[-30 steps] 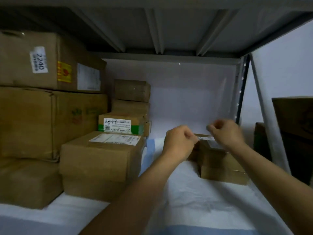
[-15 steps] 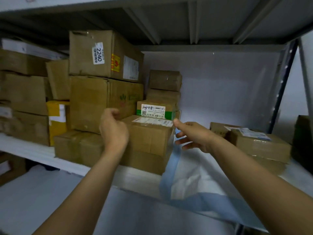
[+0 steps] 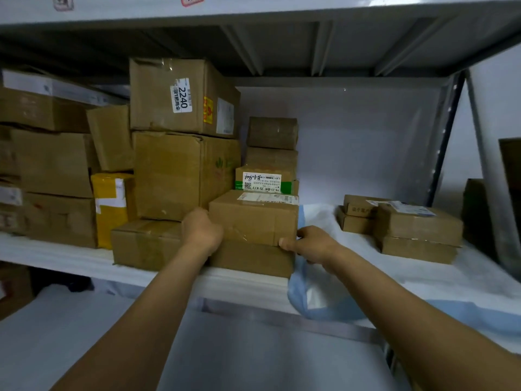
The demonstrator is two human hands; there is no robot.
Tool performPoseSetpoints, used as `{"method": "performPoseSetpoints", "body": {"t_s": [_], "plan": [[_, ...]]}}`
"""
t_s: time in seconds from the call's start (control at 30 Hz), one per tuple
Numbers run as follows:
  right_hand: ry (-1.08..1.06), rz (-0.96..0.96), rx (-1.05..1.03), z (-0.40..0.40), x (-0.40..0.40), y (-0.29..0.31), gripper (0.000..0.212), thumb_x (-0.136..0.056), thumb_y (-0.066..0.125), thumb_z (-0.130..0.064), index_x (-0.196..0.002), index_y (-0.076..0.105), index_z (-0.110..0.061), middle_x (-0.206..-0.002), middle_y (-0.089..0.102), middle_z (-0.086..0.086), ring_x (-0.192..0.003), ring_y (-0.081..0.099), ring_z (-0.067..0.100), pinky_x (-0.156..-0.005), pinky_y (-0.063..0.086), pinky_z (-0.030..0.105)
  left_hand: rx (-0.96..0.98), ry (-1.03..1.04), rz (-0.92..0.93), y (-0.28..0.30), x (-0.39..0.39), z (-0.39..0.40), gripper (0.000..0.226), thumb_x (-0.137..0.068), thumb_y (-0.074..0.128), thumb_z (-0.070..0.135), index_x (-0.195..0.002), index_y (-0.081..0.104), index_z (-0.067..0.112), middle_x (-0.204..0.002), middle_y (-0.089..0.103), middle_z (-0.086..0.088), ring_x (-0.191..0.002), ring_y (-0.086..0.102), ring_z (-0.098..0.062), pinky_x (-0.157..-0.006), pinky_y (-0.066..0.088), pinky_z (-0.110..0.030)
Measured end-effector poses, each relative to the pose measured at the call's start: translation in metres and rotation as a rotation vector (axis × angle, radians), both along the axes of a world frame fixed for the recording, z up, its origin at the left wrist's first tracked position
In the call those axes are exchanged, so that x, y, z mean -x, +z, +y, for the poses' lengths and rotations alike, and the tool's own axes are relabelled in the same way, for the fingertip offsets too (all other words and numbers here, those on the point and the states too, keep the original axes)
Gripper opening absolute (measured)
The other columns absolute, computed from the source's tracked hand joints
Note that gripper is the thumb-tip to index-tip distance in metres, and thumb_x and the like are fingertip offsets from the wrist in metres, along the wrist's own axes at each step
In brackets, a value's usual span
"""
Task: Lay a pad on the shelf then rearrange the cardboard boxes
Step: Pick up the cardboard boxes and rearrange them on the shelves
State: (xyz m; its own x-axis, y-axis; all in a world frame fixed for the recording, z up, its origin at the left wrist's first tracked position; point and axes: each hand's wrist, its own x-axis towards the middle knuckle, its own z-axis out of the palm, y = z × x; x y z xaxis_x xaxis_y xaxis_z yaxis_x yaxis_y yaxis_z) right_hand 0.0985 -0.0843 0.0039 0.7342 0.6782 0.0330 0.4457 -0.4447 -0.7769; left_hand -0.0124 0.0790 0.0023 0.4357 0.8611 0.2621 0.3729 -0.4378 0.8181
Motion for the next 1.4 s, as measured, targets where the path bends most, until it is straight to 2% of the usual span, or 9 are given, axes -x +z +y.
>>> {"method": "performPoseSetpoints", "body": {"t_s": [0.3,0.43,0.6,0.7,0.83,0.97,1.13,1.27,1.4], "plan": [[-0.241,0.022,-0.262,-0.024,0.005,0.040,0.024,-0.093,0.054,-0.037,-0.095,0.058,-0.014,-0.097,0.060,0.005,-0.091,0.059,0.021,-0.088,0.051,0.037,0.219,-0.329,-0.529,0.044,0.006,-0.026,0.041,-0.097,0.046,0.005,-0.134,0.054,0.018,-0.124,0.059,0.002,-0.107,0.054,-0.017,-0.081,0.045,-0.027],[-0.354,-0.069,-0.359,-0.046,-0.001,0.069,0.033,-0.089,0.055,-0.048,-0.091,0.059,-0.015,-0.092,0.058,0.004,-0.082,0.055,0.020,-0.078,0.049,0.035,0.246,-0.421,-0.609,0.061,-0.002,-0.036,0.038,-0.095,0.053,0.019,-0.134,0.055,0.018,-0.129,0.059,-0.002,-0.117,0.055,-0.020,-0.099,0.045,-0.033],[-0.445,-0.142,-0.357,-0.084,-0.013,0.100,0.038,-0.086,0.057,-0.053,-0.092,0.049,-0.016,-0.089,0.054,0.003,-0.087,0.055,0.021,-0.079,0.047,0.035,0.290,-0.575,-0.598,0.064,-0.017,-0.065,0.022,-0.093,0.055,0.035,-0.104,0.068,0.022,-0.109,0.068,-0.002,-0.107,0.059,-0.020,-0.093,0.044,-0.037],[-0.491,-0.141,-0.361,-0.113,-0.021,0.112,0.038,-0.086,0.059,-0.048,-0.103,0.050,-0.015,-0.091,0.054,0.004,-0.079,0.054,0.018,-0.069,0.046,0.030,0.340,-0.716,-0.593,0.068,-0.032,-0.089,0.033,-0.093,0.055,0.035,-0.117,0.066,0.015,-0.110,0.068,0.000,-0.101,0.059,-0.015,-0.095,0.042,-0.037],[-0.605,-0.166,-0.331,-0.151,-0.035,0.118,0.046,-0.086,0.058,-0.050,-0.111,0.049,-0.013,-0.091,0.051,0.004,-0.071,0.047,0.015,-0.067,0.042,0.030,0.364,-0.869,-0.544,0.072,-0.057,-0.126,0.013,-0.092,0.059,0.026,-0.103,0.065,0.022,-0.092,0.062,0.010,-0.083,0.057,-0.007,-0.073,0.045,-0.026],[-0.691,-0.194,-0.287,-0.187,-0.052,0.111,0.056,-0.087,0.058,-0.049,-0.121,0.053,-0.006,-0.107,0.056,0.011,-0.079,0.051,0.018,-0.071,0.041,0.032,0.368,-0.919,-0.500,0.068,-0.086,-0.155,0.063,-0.089,0.065,0.023,-0.144,0.036,0.025,-0.122,0.052,0.001,-0.097,0.056,-0.012,-0.088,0.050,-0.039],[-0.751,-0.182,-0.277,-0.221,-0.071,0.100,0.048,-0.089,0.056,-0.047,-0.112,0.057,-0.005,-0.088,0.053,0.006,-0.071,0.047,0.015,-0.071,0.037,0.031,0.314,-0.994,-0.423,0.061,-0.115,-0.183,0.049,-0.085,0.069,0.029,-0.132,0.053,0.026,-0.124,0.053,0.000,-0.104,0.056,-0.016,-0.085,0.050,-0.038],[-0.784,-0.199,-0.225,-0.236,-0.086,0.091,0.047,-0.090,0.053,-0.048,-0.110,0.060,-0.006,-0.097,0.057,0.011,-0.072,0.048,0.016,-0.069,0.038,0.030,0.340,-1.054,-0.330,0.059,-0.131,-0.193,0.067,-0.075,0.077,0.032,-0.135,0.048,0.027,-0.131,0.055,-0.002,-0.111,0.059,-0.025,-0.078,0.049,-0.034],[-0.793,-0.144,-0.243,-0.243,-0.096,0.081,0.052,-0.088,0.057,-0.048,-0.117,0.056,-0.005,-0.111,0.056,0.014,-0.082,0.050,0.020,-0.074,0.043,0.033,0.355,-1.053,-0.266,0.052,-0.143,-0.195,0.090,-0.070,0.082,0.022,-0.145,0.032,0.021,-0.139,0.051,-0.004,-0.119,0.054,-0.025,-0.096,0.047,-0.038]]}}
